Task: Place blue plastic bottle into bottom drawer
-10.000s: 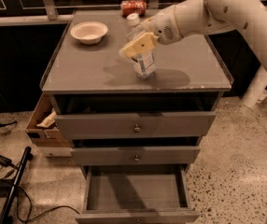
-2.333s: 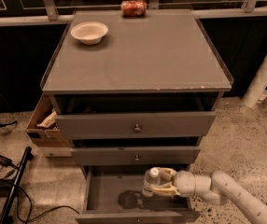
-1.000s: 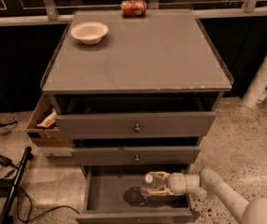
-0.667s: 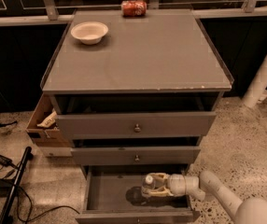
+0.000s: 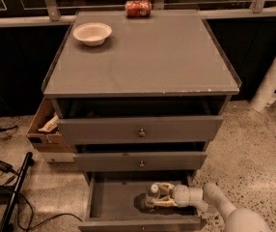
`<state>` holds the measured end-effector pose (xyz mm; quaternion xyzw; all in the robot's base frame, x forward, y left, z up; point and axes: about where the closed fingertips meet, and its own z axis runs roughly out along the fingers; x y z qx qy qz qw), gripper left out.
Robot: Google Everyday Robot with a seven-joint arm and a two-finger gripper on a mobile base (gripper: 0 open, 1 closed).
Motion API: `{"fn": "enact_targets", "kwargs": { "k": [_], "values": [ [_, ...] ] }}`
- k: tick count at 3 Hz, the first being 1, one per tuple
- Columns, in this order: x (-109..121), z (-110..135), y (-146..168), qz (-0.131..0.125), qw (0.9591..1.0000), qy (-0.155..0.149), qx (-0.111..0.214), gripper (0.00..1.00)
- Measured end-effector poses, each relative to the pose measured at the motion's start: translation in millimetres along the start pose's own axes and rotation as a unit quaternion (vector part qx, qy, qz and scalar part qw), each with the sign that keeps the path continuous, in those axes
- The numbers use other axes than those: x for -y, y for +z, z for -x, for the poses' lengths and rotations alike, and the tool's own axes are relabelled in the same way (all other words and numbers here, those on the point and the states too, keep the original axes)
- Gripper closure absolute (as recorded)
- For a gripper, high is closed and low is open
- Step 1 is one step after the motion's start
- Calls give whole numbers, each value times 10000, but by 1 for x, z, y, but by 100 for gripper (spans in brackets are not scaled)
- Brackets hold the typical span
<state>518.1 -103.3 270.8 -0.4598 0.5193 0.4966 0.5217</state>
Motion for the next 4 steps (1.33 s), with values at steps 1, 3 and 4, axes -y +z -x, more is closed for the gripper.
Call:
{"fn": "enact_targets", "kwargs": {
  "k": [1,3,4],
  "values": [
    [3,-17,7,76,9998,14,165,100],
    [4,-19,9,110,9998,-37,170,100],
    [5,-19,12,169,9998,-115,-55,100]
  ]
}}
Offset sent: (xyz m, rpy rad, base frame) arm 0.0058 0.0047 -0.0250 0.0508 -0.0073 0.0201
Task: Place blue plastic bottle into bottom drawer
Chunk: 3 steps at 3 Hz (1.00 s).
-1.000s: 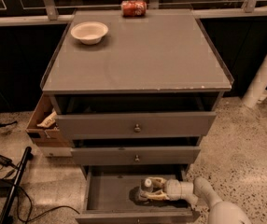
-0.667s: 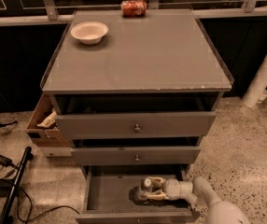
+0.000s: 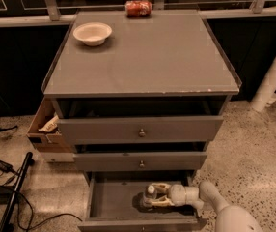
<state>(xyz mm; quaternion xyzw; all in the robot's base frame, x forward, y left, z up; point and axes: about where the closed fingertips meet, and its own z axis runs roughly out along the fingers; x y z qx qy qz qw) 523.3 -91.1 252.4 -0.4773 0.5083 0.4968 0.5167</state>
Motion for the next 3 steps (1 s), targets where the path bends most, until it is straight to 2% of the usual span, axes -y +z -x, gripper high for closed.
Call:
{"fn": "enact_targets", "kwargs": {
  "k": [1,2,3],
  "values": [
    [-1,-8,58,180,9996,-138,-187,100],
    [-3,-7,79,314,9992,-199,-153,100],
    [-3,-7,79,314,9992,-199,-153,100]
  ]
}}
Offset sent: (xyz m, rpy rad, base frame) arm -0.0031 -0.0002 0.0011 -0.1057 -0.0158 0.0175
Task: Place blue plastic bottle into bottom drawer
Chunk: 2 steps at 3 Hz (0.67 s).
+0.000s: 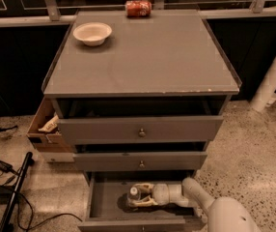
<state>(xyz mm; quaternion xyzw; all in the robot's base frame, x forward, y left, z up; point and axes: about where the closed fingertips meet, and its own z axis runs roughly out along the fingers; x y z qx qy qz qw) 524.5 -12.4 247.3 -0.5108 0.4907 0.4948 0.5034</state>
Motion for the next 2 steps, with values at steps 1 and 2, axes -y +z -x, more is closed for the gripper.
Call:
{"fn": "enact_targets", "kwargs": {
  "k": [1,2],
  "values": [
    [2,-4,6,-84,9999,56,-15,100],
    [6,-9,15,-249,9996,132,-77,100]
  ]
}}
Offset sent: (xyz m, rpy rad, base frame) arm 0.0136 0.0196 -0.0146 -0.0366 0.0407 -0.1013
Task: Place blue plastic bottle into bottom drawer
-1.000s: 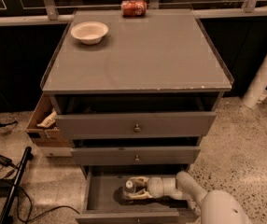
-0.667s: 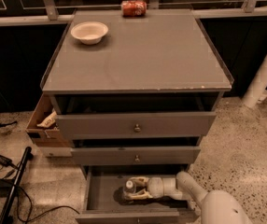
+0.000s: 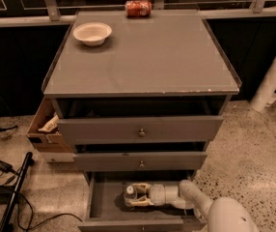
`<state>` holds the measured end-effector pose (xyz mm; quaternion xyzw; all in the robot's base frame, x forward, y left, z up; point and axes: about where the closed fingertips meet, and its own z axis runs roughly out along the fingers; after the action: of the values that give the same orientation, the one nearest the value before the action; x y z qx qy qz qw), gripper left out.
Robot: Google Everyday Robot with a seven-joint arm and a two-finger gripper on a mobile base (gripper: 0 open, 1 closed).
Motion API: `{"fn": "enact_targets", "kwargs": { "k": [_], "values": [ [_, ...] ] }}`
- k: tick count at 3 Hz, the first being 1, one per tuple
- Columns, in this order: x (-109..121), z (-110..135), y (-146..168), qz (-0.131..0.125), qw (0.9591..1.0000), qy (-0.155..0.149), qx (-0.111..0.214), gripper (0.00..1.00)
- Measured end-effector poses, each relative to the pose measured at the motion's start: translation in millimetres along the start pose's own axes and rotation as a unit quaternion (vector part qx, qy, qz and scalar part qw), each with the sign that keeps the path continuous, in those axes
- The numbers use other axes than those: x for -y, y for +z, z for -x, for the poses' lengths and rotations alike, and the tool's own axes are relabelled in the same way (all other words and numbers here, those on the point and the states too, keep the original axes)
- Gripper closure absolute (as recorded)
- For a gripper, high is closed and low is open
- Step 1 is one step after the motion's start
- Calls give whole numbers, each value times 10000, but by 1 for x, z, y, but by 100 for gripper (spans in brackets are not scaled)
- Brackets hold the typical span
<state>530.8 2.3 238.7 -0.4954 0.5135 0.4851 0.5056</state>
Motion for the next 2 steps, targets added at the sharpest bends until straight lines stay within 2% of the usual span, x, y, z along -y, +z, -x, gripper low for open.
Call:
{"fn": "enact_targets", "kwargs": {
  "k": [1,2],
  "values": [
    [9,-13,46,58,9998,92,138,100],
    [9,-18,49,73,9998,133,141,100]
  ]
}}
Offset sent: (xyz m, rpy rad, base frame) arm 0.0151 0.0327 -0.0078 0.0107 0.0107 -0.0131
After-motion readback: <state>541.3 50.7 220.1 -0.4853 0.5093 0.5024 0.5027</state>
